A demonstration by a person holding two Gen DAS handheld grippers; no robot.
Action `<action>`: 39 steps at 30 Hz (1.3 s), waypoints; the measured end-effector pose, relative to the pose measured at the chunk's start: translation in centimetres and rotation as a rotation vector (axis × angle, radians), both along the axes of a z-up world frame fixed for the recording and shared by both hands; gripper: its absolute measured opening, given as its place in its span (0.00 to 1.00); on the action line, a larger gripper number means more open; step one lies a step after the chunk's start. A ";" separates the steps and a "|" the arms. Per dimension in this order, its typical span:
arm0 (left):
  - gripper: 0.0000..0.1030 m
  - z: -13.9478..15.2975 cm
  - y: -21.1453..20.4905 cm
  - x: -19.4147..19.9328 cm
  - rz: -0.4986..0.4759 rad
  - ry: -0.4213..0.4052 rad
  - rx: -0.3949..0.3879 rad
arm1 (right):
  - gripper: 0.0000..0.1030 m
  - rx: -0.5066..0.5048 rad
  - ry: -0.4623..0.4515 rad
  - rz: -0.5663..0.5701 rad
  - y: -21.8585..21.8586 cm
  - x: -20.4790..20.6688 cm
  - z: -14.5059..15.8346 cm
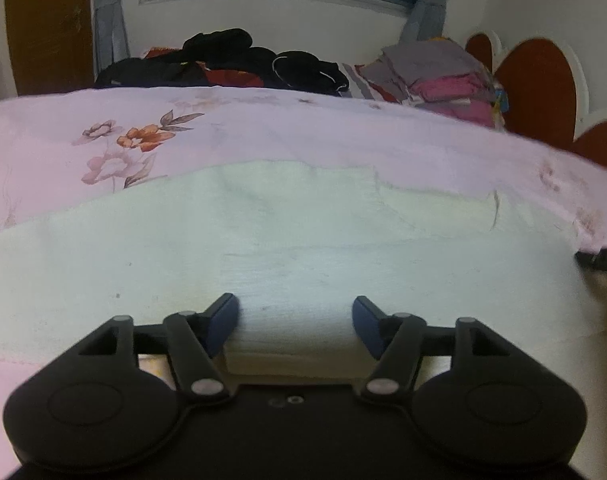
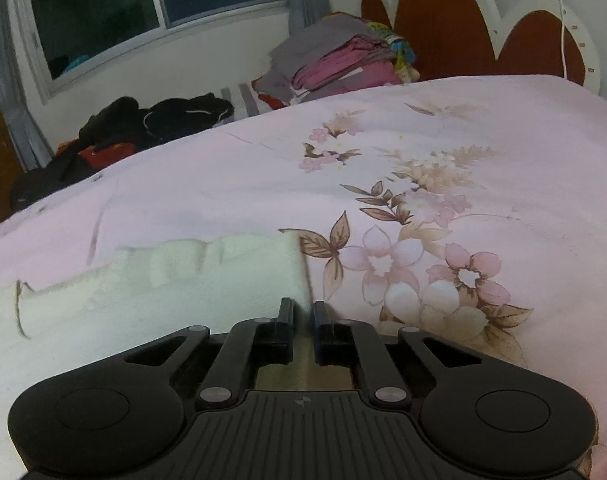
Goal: Fold small clothes
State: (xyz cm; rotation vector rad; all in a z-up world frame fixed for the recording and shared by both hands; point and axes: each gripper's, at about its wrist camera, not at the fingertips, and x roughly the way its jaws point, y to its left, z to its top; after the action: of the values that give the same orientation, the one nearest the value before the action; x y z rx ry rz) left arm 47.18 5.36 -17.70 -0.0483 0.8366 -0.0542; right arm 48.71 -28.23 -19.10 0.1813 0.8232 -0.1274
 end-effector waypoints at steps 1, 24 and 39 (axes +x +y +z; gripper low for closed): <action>0.62 0.1 -0.1 -0.1 0.002 0.000 0.011 | 0.08 -0.017 0.006 0.014 0.2 0.1 0.2; 0.68 4.6 16.2 -10.7 0.376 0.012 -0.180 | 0.50 0.067 -0.074 0.388 17.7 -7.1 4.1; 0.56 1.7 30.6 -13.9 0.725 0.002 -0.351 | 0.50 0.068 -0.071 0.508 27.3 -7.1 3.4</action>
State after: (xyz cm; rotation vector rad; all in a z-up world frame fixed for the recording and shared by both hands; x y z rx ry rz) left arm 33.30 35.95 -16.02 -0.6774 0.7633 0.4825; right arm 41.64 -0.91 -15.74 0.0359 0.7807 0.3832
